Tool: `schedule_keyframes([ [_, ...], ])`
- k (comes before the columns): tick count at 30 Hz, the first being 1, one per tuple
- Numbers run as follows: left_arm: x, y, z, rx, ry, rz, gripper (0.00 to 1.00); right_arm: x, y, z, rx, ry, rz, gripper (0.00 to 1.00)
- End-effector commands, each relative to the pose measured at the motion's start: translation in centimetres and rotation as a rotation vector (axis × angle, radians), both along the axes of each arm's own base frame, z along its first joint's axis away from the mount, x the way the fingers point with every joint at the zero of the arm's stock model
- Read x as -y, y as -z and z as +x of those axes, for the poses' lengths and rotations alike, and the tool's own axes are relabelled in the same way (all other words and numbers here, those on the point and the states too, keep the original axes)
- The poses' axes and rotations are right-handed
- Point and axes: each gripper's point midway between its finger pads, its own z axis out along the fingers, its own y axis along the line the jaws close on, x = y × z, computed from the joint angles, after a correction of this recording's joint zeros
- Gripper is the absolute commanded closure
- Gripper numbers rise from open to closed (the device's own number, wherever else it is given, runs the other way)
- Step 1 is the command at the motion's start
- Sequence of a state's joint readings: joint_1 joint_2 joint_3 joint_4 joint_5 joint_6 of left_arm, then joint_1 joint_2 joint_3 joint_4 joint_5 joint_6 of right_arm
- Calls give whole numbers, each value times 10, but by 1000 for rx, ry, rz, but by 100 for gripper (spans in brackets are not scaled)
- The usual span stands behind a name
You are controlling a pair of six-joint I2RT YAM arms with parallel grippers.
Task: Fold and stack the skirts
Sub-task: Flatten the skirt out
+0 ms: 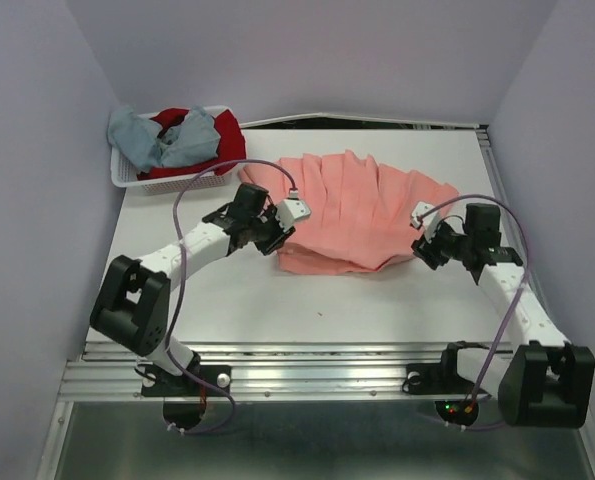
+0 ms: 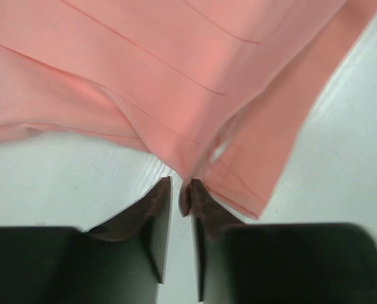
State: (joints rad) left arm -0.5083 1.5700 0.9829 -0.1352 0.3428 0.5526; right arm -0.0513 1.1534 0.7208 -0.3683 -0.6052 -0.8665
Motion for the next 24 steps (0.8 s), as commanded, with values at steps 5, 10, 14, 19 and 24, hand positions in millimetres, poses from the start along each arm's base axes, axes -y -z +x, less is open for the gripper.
schedule_keyframes([
  [5, 11, -99, -61, 90, 239, -128, 29, 20, -60, -23, 235, -25, -180, 0],
  [10, 8, -113, -39, 109, 51, -159, 31, 19, -73, 5, 103, 96, -51, 5],
  [14, 11, -98, -8, 57, -110, -145, 39, 9, -63, 37, -99, 169, 21, 20],
  [19, 18, -53, 12, -66, -198, -87, 46, 5, -19, 87, -235, 263, -1, 25],
  [24, 27, -19, 17, -163, -219, -67, 49, 22, 21, 126, -287, 360, -72, 29],
])
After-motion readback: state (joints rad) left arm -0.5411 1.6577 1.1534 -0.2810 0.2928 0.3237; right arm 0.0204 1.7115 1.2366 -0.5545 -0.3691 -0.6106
